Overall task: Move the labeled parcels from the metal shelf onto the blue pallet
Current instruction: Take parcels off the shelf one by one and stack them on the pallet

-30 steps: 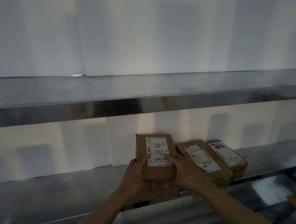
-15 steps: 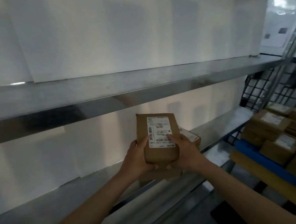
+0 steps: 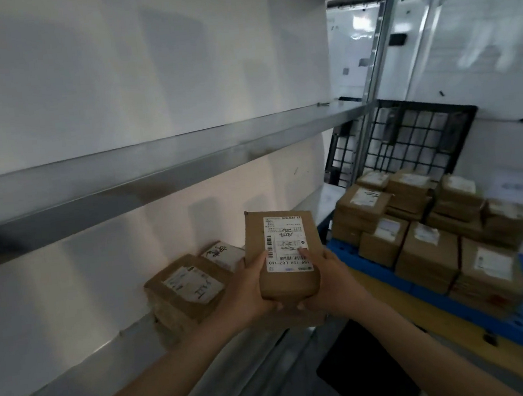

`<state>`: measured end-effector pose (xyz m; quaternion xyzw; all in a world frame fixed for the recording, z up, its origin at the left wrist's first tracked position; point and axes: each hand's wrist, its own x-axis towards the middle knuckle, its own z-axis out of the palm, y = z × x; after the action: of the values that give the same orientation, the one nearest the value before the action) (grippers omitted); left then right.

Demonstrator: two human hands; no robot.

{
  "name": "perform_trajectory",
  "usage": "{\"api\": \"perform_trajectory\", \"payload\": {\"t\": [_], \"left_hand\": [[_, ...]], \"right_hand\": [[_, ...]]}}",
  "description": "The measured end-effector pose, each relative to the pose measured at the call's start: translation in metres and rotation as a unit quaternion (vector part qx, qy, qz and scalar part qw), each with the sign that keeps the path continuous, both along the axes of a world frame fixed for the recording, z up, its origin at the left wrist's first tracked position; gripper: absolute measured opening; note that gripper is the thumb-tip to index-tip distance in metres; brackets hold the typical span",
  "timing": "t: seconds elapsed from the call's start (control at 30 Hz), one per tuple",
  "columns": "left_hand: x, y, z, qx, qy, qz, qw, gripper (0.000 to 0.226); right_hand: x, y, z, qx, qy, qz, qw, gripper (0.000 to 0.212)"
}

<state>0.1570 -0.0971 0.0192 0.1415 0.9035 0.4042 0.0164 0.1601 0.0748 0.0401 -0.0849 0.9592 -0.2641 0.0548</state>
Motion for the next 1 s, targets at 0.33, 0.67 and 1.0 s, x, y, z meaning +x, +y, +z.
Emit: {"api": "perform_trajectory", "payload": {"t": [0.33, 0.67, 1.0], "left_hand": [[-0.074, 0.173, -0.006, -0.053, -0.010, -0.100, 0.994, 0.107], [-0.145, 0.297, -0.016, -0.090, -0.032, -0.191, 0.977, 0.107], [-0.267, 0.378, -0.022, -0.124, -0.029, -0.265, 0.956, 0.105]], "right_hand": [[-0.033, 0.170, -0.011, -0.020, -0.006, -0.098, 0.995, 0.106], [-0.069, 0.290, -0.024, -0.030, -0.015, -0.185, 0.982, 0.104], [-0.165, 0.351, -0.036, -0.028, -0.014, -0.277, 0.960, 0.102]]}}
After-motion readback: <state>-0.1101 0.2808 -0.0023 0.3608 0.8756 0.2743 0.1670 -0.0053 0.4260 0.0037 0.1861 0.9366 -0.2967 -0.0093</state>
